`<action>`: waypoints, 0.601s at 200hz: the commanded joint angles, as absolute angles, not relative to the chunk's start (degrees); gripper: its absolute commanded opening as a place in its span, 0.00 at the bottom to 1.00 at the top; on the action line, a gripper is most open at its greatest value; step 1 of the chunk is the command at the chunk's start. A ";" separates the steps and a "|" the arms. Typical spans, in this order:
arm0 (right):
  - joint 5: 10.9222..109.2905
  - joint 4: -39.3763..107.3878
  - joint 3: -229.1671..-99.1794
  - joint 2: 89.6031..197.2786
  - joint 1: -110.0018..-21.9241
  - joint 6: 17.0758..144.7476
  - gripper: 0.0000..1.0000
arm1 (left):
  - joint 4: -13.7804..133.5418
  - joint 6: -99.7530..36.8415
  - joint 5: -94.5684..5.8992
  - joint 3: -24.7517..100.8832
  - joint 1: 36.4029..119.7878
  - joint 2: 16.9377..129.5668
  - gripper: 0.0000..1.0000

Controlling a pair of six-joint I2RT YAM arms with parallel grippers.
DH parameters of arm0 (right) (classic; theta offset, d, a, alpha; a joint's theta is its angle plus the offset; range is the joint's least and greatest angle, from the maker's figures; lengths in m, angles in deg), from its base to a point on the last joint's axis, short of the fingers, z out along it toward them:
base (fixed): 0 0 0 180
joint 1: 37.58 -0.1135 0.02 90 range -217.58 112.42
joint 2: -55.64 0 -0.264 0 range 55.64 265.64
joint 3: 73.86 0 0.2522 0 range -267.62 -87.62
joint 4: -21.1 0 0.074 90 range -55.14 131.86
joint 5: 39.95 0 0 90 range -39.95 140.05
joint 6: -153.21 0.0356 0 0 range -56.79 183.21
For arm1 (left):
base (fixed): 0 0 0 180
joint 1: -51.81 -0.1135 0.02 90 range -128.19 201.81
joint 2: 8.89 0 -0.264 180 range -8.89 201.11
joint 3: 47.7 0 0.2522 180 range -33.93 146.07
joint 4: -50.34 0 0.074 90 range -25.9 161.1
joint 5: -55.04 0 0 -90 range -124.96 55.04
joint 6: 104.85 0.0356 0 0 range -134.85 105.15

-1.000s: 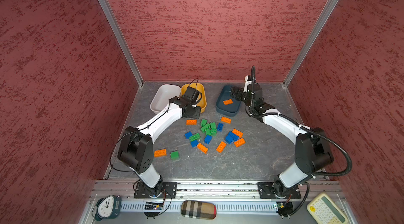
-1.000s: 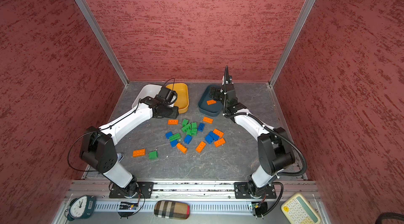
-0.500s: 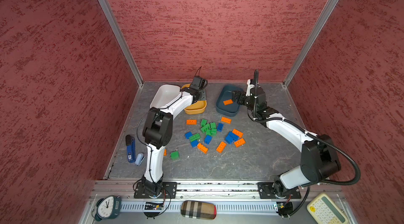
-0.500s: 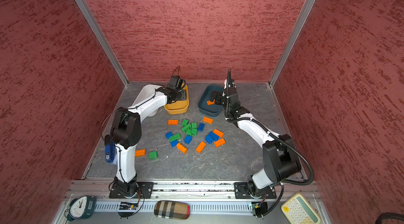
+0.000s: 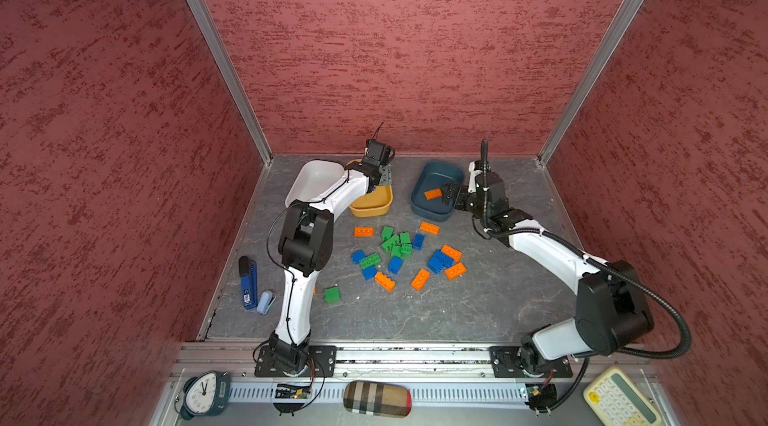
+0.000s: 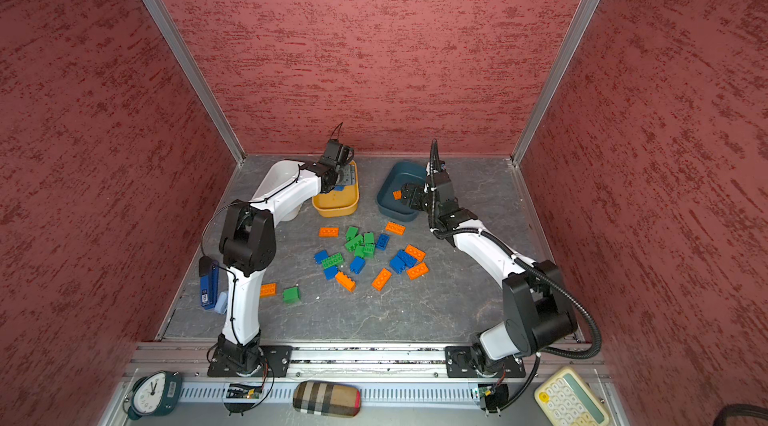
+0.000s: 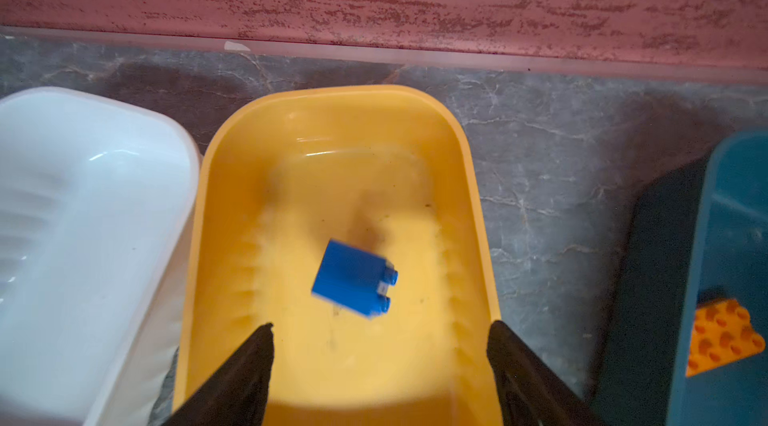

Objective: Sort the legos into containers by color
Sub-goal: 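Carry the blue brick over the yellow tub and release it with the left gripper, then lower the left gripper onto a green brick and grasp it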

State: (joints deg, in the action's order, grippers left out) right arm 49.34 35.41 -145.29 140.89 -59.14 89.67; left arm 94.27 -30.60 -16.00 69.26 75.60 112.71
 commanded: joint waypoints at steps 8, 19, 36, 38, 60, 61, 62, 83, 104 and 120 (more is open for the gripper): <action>51.55 34.29 -148.28 143.60 -59.55 90.55 0.99 | 94.86 -31.76 -17.43 62.48 75.93 101.88 0.89; 52.05 33.47 -149.07 144.60 -59.55 90.63 0.99 | 96.48 -33.68 -16.60 58.95 76.25 98.08 0.95; 52.44 31.66 -149.50 145.61 -59.54 90.48 0.99 | 100.86 -37.64 -13.44 52.96 77.13 91.68 1.00; 52.43 31.35 -149.43 145.70 -59.55 90.46 0.99 | 101.44 -38.01 -13.15 52.21 77.23 90.89 0.99; 51.87 28.28 -148.89 146.65 -59.49 90.41 0.99 | 108.14 -43.28 -16.31 44.06 77.79 82.61 0.99; 51.84 28.14 -148.89 146.67 -59.52 90.39 0.99 | 108.49 -43.48 -16.58 43.73 77.81 82.26 0.99; 51.78 28.03 -148.84 146.68 -59.54 90.38 0.99 | 108.84 -43.67 -16.81 43.35 77.81 81.90 0.99; 50.69 24.83 -147.97 147.29 -59.51 90.19 0.99 | 116.18 -47.99 -20.66 37.50 78.04 76.45 0.99; 49.90 22.59 -147.35 147.57 -59.51 90.11 0.99 | 121.26 -52.48 -22.78 31.59 78.41 71.41 1.00; 49.29 21.75 -146.97 147.59 -59.51 90.11 0.99 | 123.79 -55.06 -24.18 26.56 78.47 67.28 0.99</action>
